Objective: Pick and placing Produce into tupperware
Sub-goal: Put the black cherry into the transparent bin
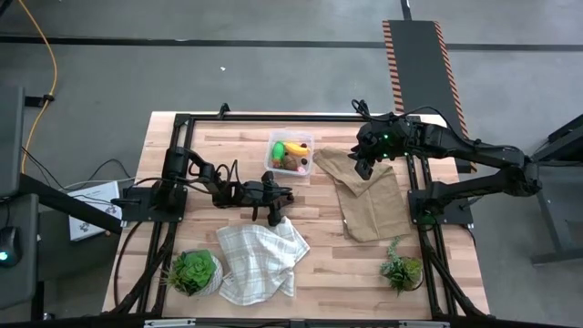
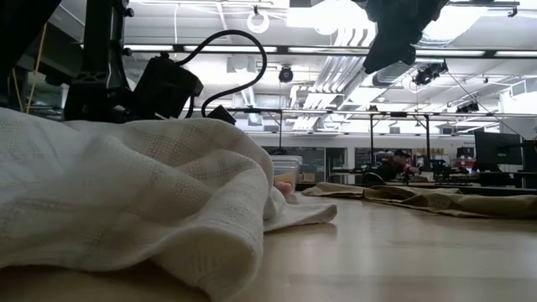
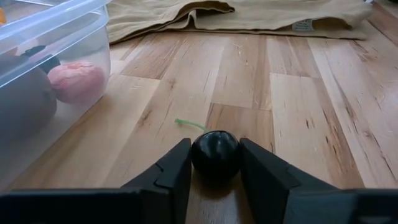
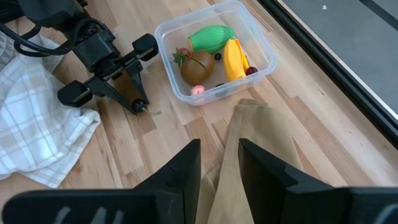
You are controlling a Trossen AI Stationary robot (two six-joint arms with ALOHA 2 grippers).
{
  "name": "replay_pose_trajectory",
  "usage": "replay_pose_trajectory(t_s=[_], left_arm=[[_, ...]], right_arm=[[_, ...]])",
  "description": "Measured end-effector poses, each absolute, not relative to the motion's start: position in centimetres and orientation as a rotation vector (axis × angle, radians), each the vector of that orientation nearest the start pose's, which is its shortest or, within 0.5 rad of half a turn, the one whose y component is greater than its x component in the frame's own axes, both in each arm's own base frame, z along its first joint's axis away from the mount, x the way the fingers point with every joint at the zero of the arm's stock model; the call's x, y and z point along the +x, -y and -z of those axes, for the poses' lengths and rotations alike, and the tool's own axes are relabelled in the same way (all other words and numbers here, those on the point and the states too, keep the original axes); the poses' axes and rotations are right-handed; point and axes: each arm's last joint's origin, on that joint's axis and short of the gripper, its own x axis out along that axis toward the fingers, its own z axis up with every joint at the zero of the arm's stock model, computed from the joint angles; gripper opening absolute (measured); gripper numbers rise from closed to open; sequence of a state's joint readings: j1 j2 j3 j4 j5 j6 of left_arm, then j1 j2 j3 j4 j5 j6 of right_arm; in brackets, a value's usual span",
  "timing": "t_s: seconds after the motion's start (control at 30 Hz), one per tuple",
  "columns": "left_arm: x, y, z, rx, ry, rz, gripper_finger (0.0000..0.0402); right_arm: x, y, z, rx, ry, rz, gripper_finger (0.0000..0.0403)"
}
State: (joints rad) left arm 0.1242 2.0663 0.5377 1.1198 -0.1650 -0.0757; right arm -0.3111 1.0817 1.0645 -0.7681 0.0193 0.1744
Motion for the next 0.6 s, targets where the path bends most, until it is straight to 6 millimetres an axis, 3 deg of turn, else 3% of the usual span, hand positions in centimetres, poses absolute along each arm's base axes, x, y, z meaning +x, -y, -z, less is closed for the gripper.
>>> replay_pose_trajectory(t_s=[0.4, 0.6], left_arm=[[30.35, -4.09, -5.96, -0.080, -0.350, -0.238, 0.0101], [30.37, -4.05, -6.00, -0.096, -0.345, -0.227, 0.0119]], right_arm=[[19.91, 6.46, -32.29, 0.281, -0.767, 0.382, 0.0099], [19.91, 6.46, -32.29, 0.280, -0.768, 0.381, 0.0099]])
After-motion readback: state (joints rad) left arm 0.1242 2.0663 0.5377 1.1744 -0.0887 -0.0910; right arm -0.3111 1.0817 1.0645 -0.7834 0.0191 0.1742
